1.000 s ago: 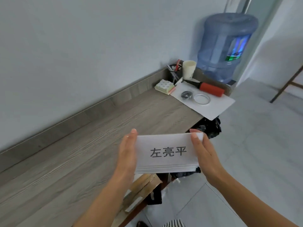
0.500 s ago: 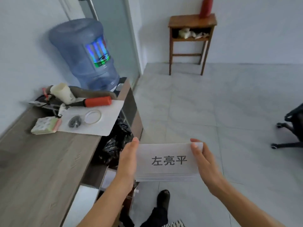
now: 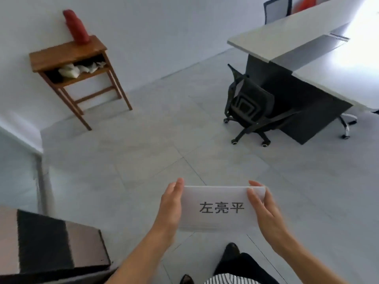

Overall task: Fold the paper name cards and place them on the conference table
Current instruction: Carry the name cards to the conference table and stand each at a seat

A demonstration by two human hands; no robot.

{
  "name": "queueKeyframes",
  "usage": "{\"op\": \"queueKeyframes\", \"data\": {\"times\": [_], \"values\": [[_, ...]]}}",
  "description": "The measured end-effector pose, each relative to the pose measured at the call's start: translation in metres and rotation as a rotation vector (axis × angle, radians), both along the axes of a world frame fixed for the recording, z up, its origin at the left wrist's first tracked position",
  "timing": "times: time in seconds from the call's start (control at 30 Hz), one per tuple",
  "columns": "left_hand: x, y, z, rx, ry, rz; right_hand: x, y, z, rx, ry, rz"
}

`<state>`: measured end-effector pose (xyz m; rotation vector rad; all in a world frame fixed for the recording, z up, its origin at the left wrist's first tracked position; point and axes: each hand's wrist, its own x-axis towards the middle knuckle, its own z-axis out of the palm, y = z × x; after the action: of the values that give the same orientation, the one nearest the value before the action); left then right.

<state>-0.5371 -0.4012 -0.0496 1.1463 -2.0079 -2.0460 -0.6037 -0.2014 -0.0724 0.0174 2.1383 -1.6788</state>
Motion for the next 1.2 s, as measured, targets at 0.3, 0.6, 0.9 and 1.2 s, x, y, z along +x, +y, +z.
{"op": "queueKeyframes", "data": {"times": [0.3,0.6,0.9,1.2], "values": [[-0.186,0.064,-0.002,-0.048,0.013,-0.256,-0.127,0.073,-0.011,-0.044,0.033,-0.275],[-0.373,0.171,0.020,-0.021,0.041,-0.405,-0.295,0.179,0.002,-0.027,0.076,-0.429],[-0.549,0.239,-0.005,-0.006,0.024,-0.576,-0.431,0.248,-0.018,-0.057,0.042,-0.558],[-0.769,0.316,-0.010,0.010,0.073,-0.797,-0.617,0.317,-0.013,-0.034,0.094,-0.705]]}}
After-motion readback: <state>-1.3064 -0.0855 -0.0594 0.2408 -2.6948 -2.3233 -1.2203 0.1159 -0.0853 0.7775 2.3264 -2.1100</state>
